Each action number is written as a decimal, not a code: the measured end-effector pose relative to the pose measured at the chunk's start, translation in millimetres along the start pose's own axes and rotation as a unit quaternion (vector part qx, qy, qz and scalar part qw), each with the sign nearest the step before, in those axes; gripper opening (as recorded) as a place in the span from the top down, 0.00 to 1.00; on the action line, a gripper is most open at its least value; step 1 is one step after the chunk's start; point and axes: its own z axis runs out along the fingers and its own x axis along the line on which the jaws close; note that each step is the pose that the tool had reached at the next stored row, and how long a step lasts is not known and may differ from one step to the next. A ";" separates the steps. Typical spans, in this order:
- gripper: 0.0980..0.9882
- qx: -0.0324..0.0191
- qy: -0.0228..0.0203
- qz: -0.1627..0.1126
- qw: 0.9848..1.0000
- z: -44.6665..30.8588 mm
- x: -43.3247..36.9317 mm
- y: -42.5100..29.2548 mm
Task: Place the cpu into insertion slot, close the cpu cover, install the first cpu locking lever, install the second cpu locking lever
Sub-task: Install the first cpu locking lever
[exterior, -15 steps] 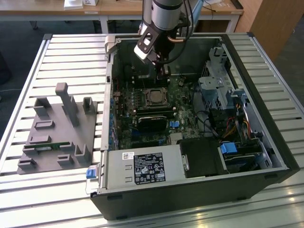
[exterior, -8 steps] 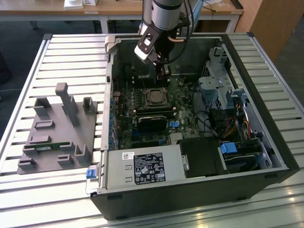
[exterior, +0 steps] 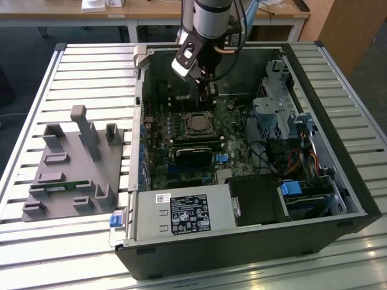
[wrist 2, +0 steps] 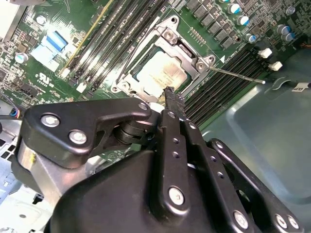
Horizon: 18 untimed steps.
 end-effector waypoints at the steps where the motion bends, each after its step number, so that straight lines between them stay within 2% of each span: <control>1: 0.99 0.000 0.000 -0.001 1.000 0.0 0.0 0.0; 18: 0.99 0.001 0.000 -0.016 1.000 0.0 0.0 0.0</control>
